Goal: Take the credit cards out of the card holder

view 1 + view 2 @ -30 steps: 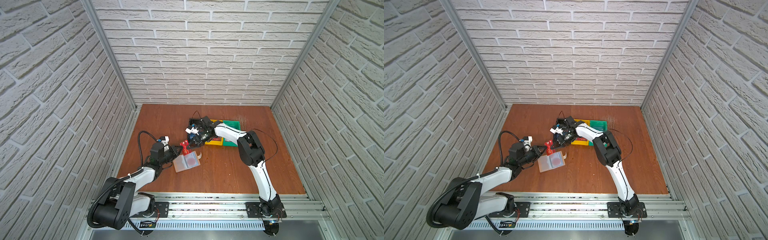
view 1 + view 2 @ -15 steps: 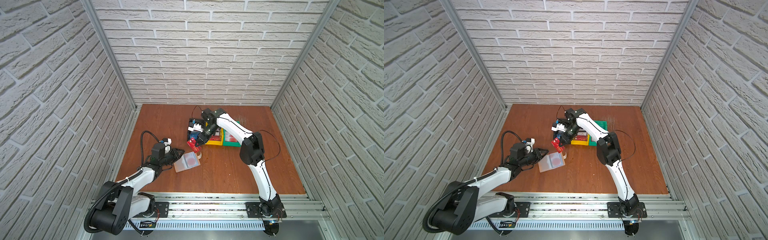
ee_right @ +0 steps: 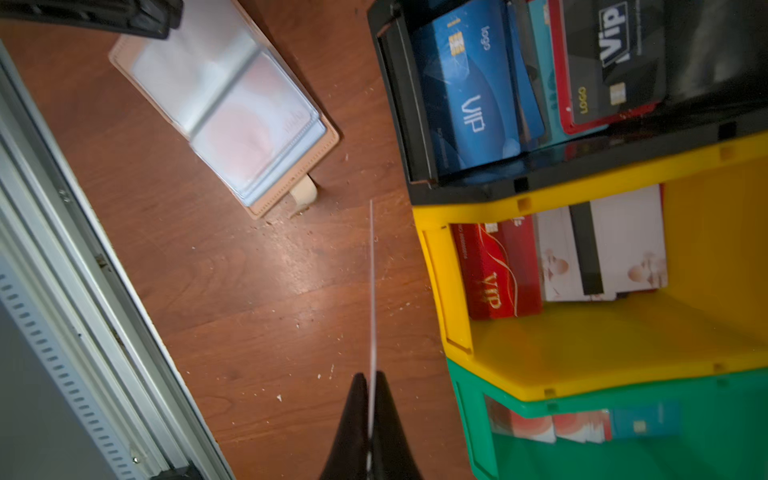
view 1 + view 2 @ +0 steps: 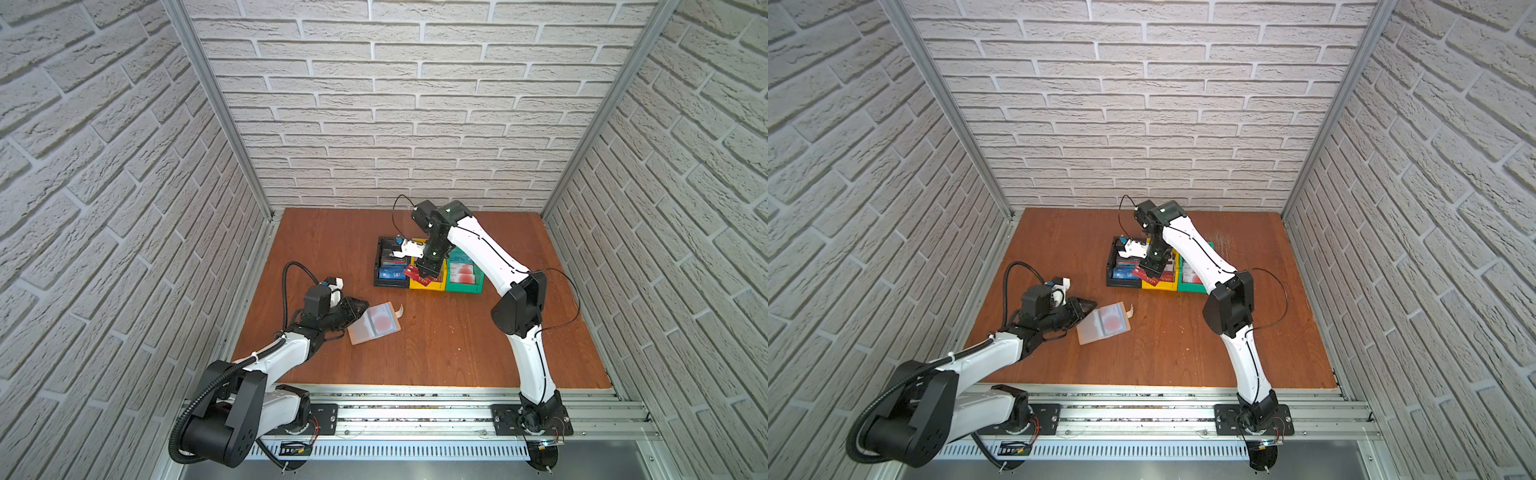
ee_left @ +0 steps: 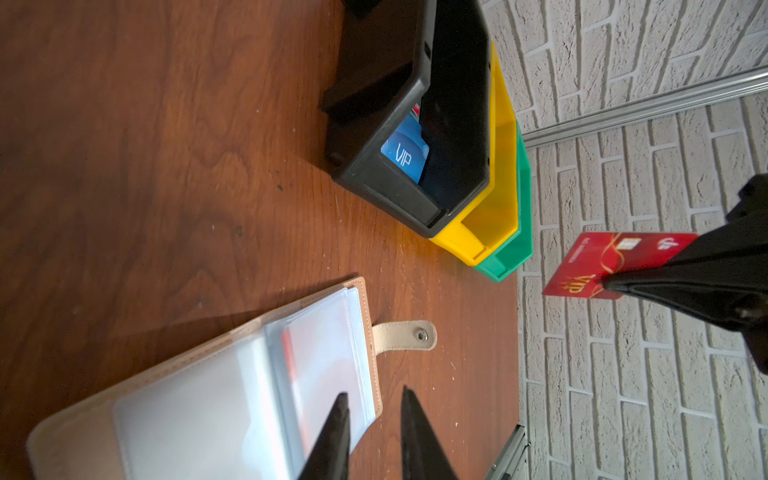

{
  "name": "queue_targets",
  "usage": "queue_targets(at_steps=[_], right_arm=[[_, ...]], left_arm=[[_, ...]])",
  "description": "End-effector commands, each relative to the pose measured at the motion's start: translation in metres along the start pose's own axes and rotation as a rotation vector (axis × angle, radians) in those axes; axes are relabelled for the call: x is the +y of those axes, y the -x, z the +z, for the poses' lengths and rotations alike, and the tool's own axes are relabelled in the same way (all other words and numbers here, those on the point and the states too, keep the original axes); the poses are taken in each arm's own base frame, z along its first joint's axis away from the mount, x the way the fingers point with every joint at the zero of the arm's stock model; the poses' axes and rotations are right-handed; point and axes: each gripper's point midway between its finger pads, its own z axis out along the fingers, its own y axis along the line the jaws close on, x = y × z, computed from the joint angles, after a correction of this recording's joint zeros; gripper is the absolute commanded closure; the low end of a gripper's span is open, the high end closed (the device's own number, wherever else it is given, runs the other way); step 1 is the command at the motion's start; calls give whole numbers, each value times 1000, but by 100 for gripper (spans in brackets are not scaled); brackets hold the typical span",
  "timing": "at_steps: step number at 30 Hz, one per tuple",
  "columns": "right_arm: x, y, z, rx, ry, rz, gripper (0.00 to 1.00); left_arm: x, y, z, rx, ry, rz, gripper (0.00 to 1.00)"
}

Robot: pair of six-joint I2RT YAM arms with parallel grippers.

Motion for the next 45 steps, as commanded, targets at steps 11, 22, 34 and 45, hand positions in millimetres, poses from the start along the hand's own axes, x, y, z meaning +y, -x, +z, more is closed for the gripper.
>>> queue_targets(at_steps=[11,22,34,45], right_arm=[[-41,-39,-10,124,-155,-113,95],[-63,-22,19,156,-156,-164,95],[-73,-21,51,202,-144,-181,95],[-69,-20,77,235,-98,-197,95]], left_arm=[[-4,6,5,-5,-9,20,76],[-3,6,7,-3,-2,13,76],[-1,7,11,7,8,10,76],[2,7,16,17,10,5,76]])
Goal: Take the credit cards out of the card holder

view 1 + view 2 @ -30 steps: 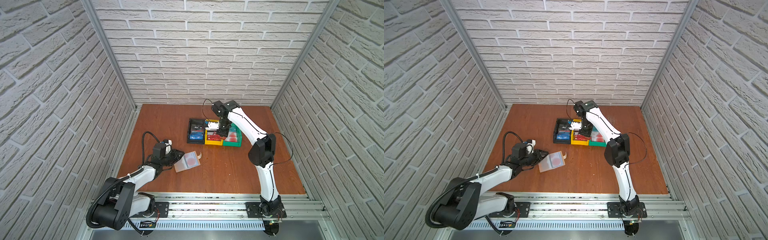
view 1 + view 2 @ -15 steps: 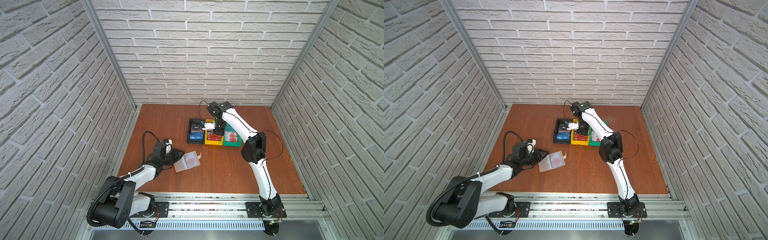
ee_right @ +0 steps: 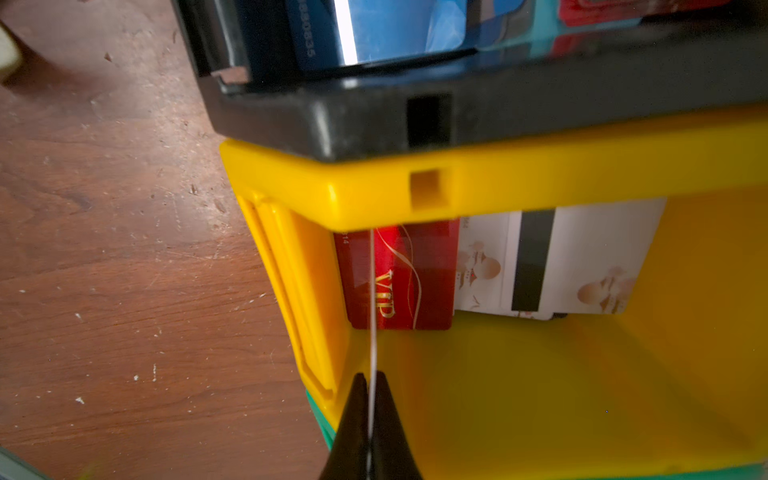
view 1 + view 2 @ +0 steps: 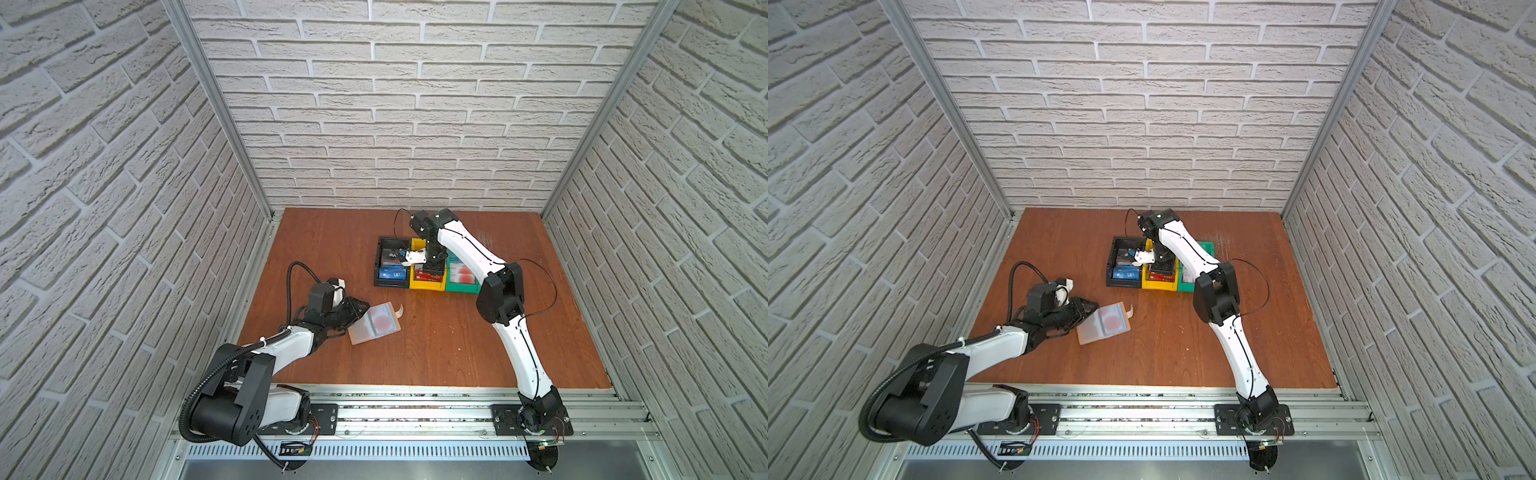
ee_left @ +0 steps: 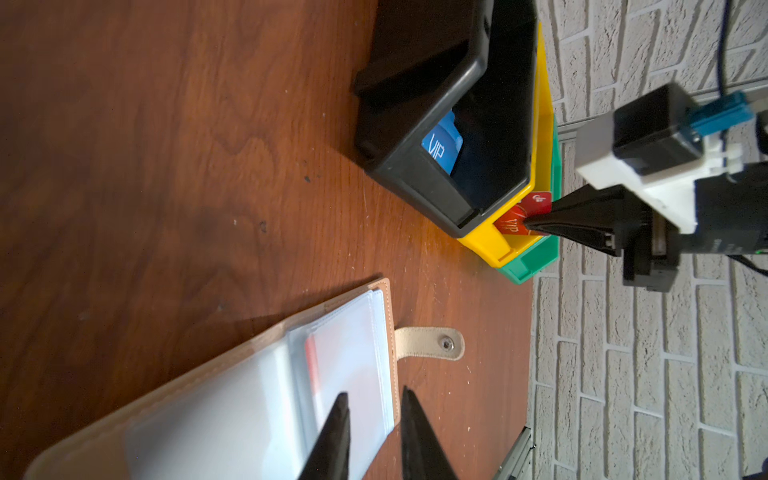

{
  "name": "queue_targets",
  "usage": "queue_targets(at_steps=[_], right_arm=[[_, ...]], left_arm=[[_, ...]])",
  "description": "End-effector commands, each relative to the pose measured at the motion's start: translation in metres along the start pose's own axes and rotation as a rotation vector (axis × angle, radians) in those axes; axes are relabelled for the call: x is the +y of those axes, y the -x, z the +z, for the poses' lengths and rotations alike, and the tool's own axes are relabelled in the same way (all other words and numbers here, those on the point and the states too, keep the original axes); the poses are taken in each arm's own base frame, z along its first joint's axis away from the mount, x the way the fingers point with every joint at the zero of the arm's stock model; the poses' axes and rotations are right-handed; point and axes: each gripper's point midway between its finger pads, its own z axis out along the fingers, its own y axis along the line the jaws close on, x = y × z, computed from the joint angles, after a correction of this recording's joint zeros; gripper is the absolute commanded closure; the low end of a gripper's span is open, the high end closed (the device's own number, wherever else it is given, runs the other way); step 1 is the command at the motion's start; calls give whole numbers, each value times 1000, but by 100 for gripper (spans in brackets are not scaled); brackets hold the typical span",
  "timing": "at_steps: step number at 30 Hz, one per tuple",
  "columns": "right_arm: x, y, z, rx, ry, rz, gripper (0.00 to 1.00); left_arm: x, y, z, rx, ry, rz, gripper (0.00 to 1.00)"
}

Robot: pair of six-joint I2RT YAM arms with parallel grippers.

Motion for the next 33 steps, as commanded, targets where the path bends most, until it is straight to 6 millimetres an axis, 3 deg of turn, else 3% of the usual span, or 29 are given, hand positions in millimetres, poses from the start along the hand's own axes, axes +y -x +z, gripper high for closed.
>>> queue_targets(at_steps=[1,3,5,11,21,25,28,30,33], right_arm=[[4,3,-3,0,6,-27,95],[7,4,0,5,15,-33,95],[4,5,-1,3,0,-28,88],[-18,12,-6,-14,-112,17,73],[-71,30,-26,-98,-359,127,66],[-76,34,-53,-183,-401,212,68],[-53,44,-77,-310,-320,263,69],[-24,56,-90,-423,-194,301,69],[36,87,-107,-634,88,279,71]], left_arm=[[-12,9,2,-23,-35,37,76],[-12,9,2,-22,-33,37,76],[-11,8,2,-21,-33,37,76],[-11,8,1,-26,-36,34,76],[-11,7,0,-28,-39,37,76],[-9,5,-4,-36,-26,35,76],[-3,3,-9,-34,12,35,76],[4,-1,-12,-26,44,25,76],[13,-5,-17,-26,82,11,76]])
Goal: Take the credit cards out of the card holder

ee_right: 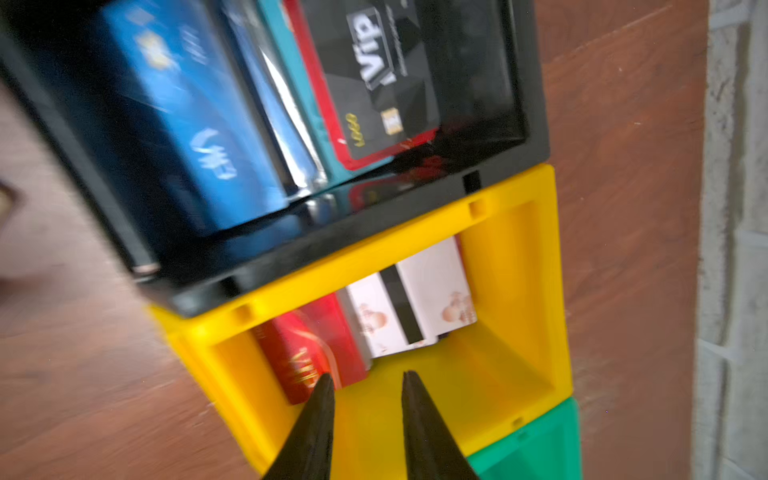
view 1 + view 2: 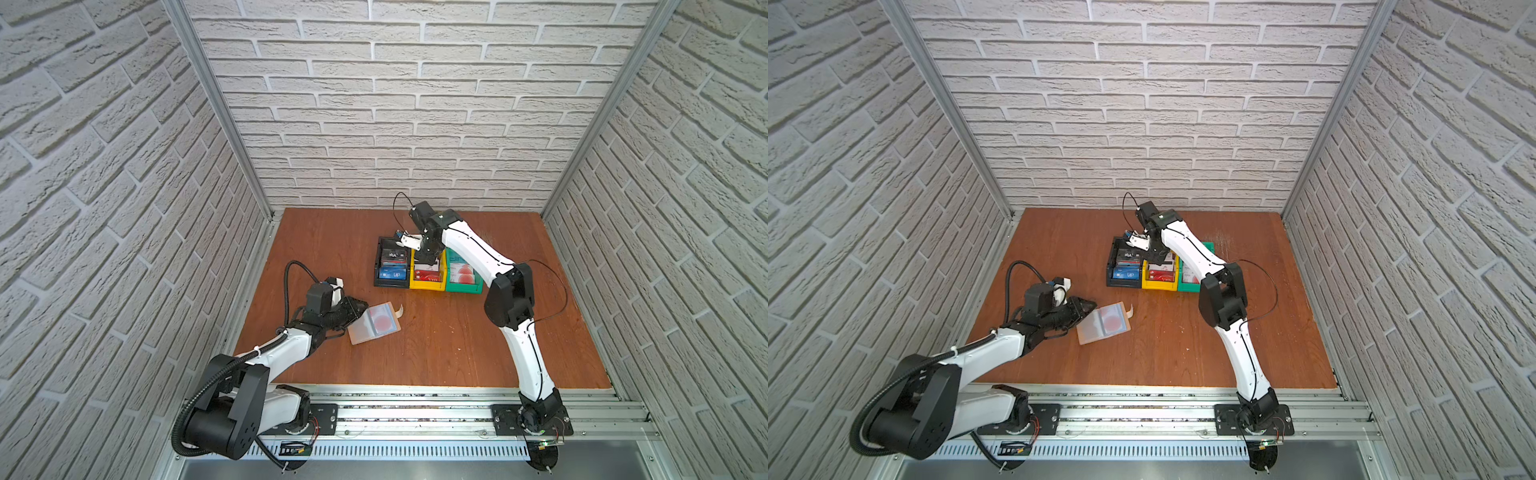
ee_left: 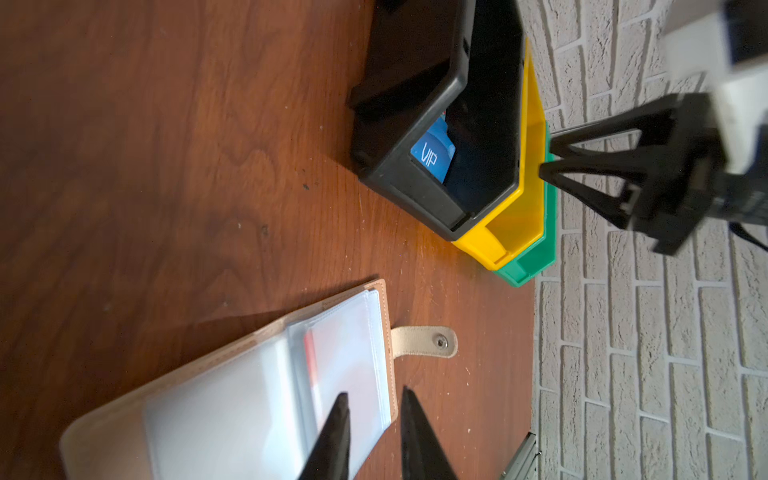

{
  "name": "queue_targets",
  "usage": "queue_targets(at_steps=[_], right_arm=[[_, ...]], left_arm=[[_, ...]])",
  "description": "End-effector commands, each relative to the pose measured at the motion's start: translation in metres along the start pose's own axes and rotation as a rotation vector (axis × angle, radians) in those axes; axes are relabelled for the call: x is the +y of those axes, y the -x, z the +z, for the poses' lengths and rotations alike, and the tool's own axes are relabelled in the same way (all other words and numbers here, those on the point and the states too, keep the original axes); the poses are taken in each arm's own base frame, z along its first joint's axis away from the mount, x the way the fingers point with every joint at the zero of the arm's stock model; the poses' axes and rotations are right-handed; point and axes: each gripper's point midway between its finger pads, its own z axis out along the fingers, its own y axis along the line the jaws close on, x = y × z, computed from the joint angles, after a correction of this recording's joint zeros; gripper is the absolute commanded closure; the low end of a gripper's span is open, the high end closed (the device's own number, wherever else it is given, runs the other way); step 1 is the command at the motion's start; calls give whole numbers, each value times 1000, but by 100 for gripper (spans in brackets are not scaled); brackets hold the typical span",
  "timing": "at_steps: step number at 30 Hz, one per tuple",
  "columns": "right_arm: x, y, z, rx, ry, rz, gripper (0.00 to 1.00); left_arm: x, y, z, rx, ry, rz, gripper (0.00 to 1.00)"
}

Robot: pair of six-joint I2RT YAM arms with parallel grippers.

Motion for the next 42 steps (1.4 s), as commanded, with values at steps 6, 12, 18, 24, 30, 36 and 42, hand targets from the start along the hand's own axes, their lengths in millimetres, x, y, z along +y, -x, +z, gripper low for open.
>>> queue_targets(at_steps=[6,12,18,24,30,36,42], right_arm=[[167,71,-41,-404,540,123,74],[209,70,12,-317,580,247,78],[196,55,44,-233,471,285,80],[181,35,58,-156,374,301,81],[171,19,69,-98,329,329,86],[167,4,79,-44,282,331,87],[173,-6,92,5,291,331,88]], left_arm=[[36,-23,-9,48,139,-37,77],[50,-31,-15,49,188,-58,77],[74,-40,-21,69,300,-63,78],[82,-43,-16,63,300,-82,78],[83,-40,-16,57,303,-78,78],[84,-42,-14,65,299,-79,78],[85,-42,-11,71,296,-80,78]])
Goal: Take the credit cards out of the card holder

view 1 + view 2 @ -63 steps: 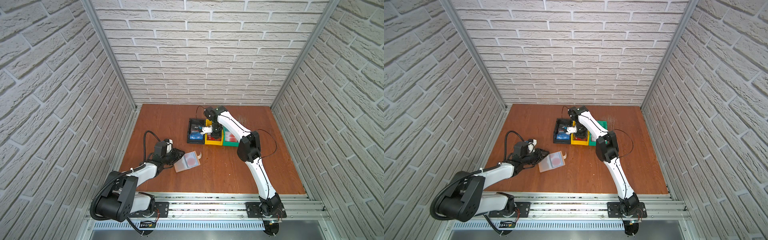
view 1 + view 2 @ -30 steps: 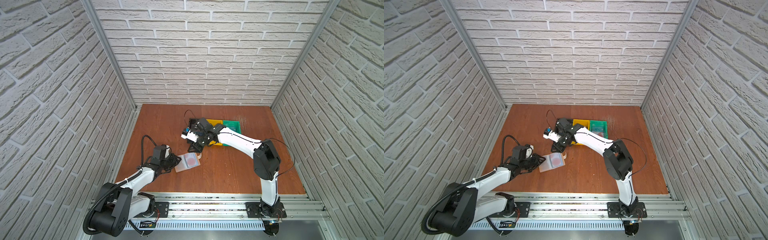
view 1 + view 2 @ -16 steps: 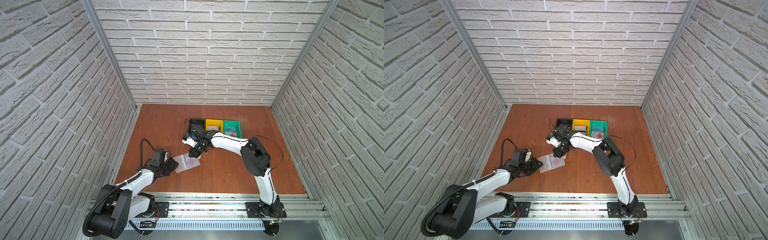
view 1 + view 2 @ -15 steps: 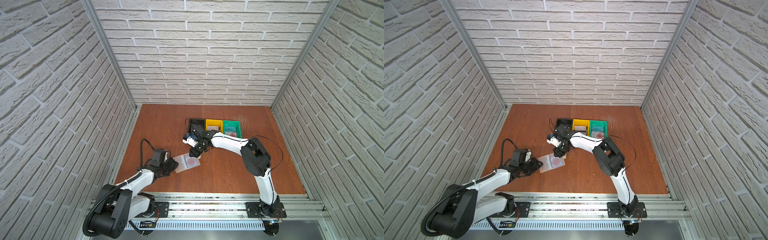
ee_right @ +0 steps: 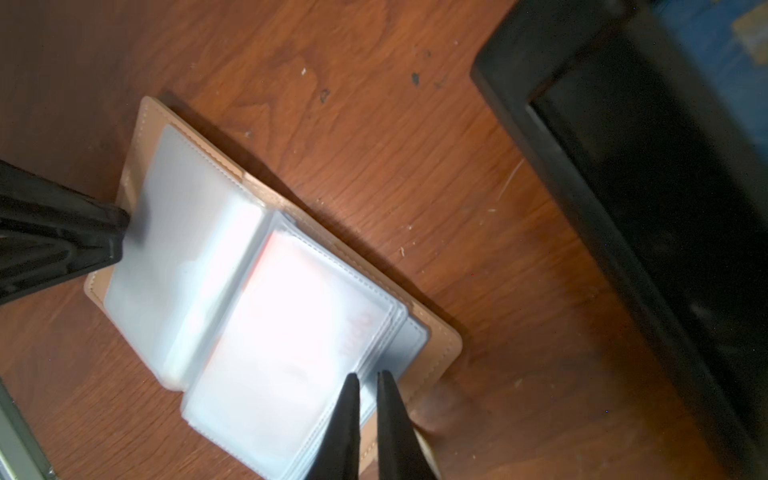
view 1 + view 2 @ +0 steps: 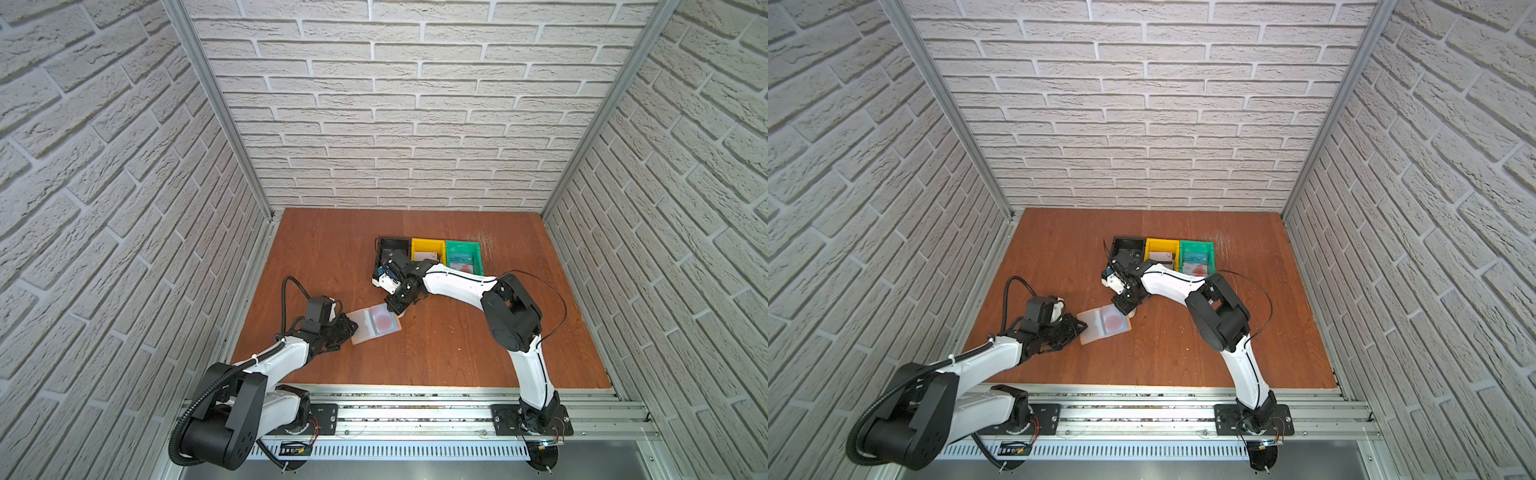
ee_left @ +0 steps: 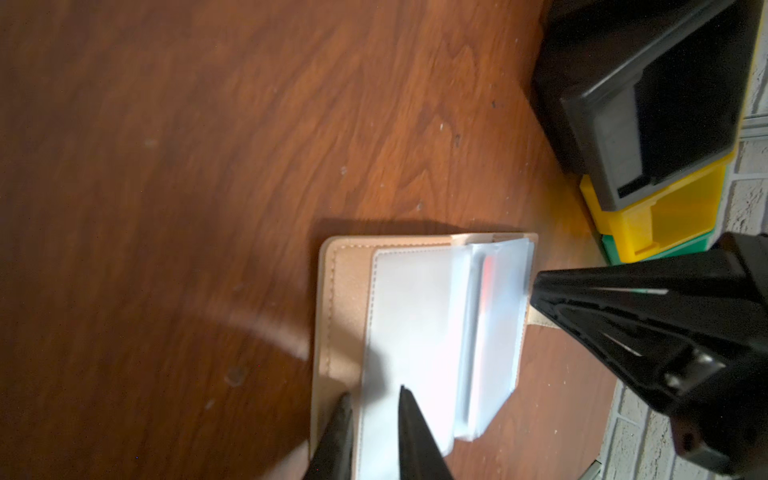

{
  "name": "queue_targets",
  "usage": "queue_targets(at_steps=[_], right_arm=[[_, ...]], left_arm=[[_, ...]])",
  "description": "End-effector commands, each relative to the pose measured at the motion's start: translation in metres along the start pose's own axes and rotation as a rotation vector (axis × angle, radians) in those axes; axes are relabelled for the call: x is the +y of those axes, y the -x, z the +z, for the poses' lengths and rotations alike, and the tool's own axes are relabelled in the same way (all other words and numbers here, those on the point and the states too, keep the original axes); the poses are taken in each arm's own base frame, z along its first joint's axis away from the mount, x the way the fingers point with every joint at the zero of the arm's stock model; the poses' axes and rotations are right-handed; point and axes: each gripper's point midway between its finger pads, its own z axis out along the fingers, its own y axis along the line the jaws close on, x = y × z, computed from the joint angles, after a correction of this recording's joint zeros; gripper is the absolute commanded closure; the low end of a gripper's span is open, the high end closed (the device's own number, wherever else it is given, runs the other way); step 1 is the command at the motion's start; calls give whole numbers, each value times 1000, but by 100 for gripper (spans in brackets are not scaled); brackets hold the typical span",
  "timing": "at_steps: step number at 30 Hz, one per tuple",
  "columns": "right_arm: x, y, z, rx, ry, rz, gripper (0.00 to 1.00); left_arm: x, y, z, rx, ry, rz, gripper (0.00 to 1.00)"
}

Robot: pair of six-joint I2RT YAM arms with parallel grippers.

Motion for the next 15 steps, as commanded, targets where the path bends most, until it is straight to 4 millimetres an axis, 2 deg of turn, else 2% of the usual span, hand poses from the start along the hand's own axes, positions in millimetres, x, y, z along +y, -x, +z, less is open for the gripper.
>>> queue_targets(at_steps=[1,7,15], right_arm=[[-3,-15,13,57,-6,10,88],[8,-21,26,83,29,9,88],[18,-17,25,69,67,-2,89]], left_arm=[[17,-7,4,19,54,-2,78],[16,-7,5,26,54,0,78],[16,-7,9,38,57,-3,78]])
